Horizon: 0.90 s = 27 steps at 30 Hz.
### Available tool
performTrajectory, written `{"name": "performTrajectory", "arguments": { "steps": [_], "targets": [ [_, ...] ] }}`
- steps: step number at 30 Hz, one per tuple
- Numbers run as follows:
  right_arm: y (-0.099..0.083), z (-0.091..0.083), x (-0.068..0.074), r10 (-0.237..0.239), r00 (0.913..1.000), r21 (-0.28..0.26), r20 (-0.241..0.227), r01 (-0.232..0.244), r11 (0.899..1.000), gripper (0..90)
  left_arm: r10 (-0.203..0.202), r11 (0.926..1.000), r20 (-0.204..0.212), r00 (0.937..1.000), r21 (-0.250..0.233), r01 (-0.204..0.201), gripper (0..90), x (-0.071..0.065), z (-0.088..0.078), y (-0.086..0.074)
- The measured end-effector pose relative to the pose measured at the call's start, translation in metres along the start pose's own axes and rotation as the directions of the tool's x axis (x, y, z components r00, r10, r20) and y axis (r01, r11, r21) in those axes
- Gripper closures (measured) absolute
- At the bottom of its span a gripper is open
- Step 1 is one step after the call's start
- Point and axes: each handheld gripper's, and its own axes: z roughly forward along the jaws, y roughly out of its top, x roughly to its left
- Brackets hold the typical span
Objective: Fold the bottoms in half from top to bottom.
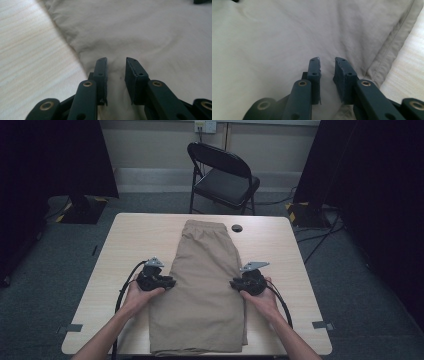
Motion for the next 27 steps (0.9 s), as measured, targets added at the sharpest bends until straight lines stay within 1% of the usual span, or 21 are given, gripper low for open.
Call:
{"name": "performTrajectory", "arguments": {
  "steps": [2, 3, 4, 5, 6, 9, 11, 12, 13, 14, 15, 17, 19, 20, 21, 22, 23, 24, 26, 27],
  "targets": [
    [-0.001, 0.003, -0.003, 0.013, 0.9999, 0.0, 0.003, -0.013, 1.0, 74.3, -0.008, 1.0, -0.007, 0.9999, -0.004, 0.008, 70.5, 0.001, 0.004, 0.004],
    [0.0, 0.004, -0.006, 0.022, 0.9998, -0.006, 0.002, -0.022, 1.0, 73.8, -0.003, 1.0, -0.009, 1.0, -0.005, 0.003, 69.9, 0.002, 0.006, 0.006],
    [0.0, 0.004, -0.007, 0.019, 0.9997, -0.007, 0.014, -0.019, 1.0, 73.4, -0.011, 0.9999, -0.012, 0.9999, -0.01, 0.01, 69.9, 0.002, 0.007, 0.007],
    [0.001, 0.005, -0.008, 0.019, 0.9995, -0.008, 0.026, -0.019, 1.0, 72.7, -0.006, 0.9999, -0.02, 0.9998, -0.01, 0.005, 69.9, 0.003, 0.009, 0.009],
    [0.001, 0.005, -0.01, 0.019, 0.9993, -0.013, 0.032, -0.019, 1.0, 72.8, -0.005, 0.9998, -0.029, 0.9996, -0.019, 0.005, 70.0, 0.004, 0.01, 0.01],
    [0.001, 0.007, -0.015, 0.023, 0.9989, -0.024, 0.042, -0.022, 0.999, 73.0, -0.007, 0.999, -0.033, 0.9994, -0.043, 0.006, 70.5, 0.007, 0.013, 0.01],
    [0.002, 0.008, -0.016, 0.026, 0.9982, -0.025, 0.055, -0.024, 0.999, 72.6, -0.021, 0.9981, -0.034, 0.9992, -0.058, 0.019, 70.5, 0.008, 0.015, 0.01],
    [0.003, 0.009, -0.015, 0.022, 0.9981, -0.025, 0.058, -0.02, 0.999, 70.5, -0.024, 0.9979, -0.034, 0.9991, -0.061, 0.022, 70.4, 0.008, 0.015, 0.011],
    [0.003, 0.009, -0.015, 0.021, 0.9981, -0.023, 0.058, -0.02, 1.0, 66.6, -0.029, 0.9978, -0.031, 0.9991, -0.061, 0.027, 70.5, 0.009, 0.015, 0.011],
    [0.004, 0.008, -0.014, 0.029, 0.9979, -0.019, 0.057, -0.028, 0.999, 63.1, -0.037, 0.9979, -0.025, 0.999, -0.053, 0.036, 70.4, 0.011, 0.015, 0.012],
    [0.004, 0.005, -0.013, 0.036, 0.9983, -0.011, 0.046, -0.035, 0.999, 61.7, -0.036, 0.9982, -0.022, 0.9991, -0.049, 0.035, 70.0, 0.011, 0.015, 0.013],
    [0.004, -0.004, -0.007, 0.026, 0.9995, -0.023, 0.018, -0.026, 0.999, 61.6, -0.028, 0.9988, -0.023, 0.9993, -0.041, 0.027, 66.4, 0.008, 0.014, 0.013],
    [0.003, -0.021, 0.004, -0.001, 0.9995, -0.046, -0.033, 0.0, 0.999, 62.6, -0.024, 0.9991, -0.022, 0.9995, -0.034, 0.023, 65.4, 0.006, 0.011, 0.013],
    [0.002, -0.026, 0.01, -0.017, 0.9989, -0.049, -0.044, 0.014, 0.999, 63.5, -0.018, 0.9994, -0.02, 0.9996, -0.03, 0.017, 65.4, 0.004, 0.007, 0.013],
    [0.0, -0.033, 0.018, -0.041, 0.9968, -0.057, -0.068, 0.037, 0.998, 64.8, -0.017, 0.9994, -0.015, 0.9997, -0.032, 0.016, 65.5, 0.003, 0.005, 0.013],
    [-0.003, -0.037, 0.024, -0.05, 0.9953, -0.061, -0.083, 0.045, 0.997, 65.3, -0.014, 0.9994, -0.005, 0.9999, -0.031, 0.014, 65.5, -0.001, 0.002, 0.013],
    [-0.006, -0.041, 0.032, -0.066, 0.9919, -0.06, -0.108, 0.06, 0.996, 66.7, -0.003, 0.9996, 0.001, 1.0, -0.029, 0.003, 65.5, -0.004, -0.002, 0.012],
    [-0.009, -0.046, 0.039, -0.085, 0.9873, -0.061, -0.134, 0.078, 0.995, 68.3, 0.012, 0.9998, 0.012, 0.9999, -0.018, -0.012, 65.6, -0.008, -0.006, 0.011],
    [-0.016, -0.052, 0.052, -0.113, 0.9761, -0.055, -0.186, 0.105, 0.993, 70.0, 0.033, 0.9994, 0.037, 0.9988, -0.011, -0.033, 65.8, -0.016, -0.014, 0.007],
    [-0.02, -0.055, 0.057, -0.131, 0.9701, -0.057, -0.205, 0.122, 0.991, 71.2, 0.04, 0.9992, 0.042, 0.9983, -0.009, -0.039, 66.1, -0.02, -0.017, 0.004]
  ]
}}
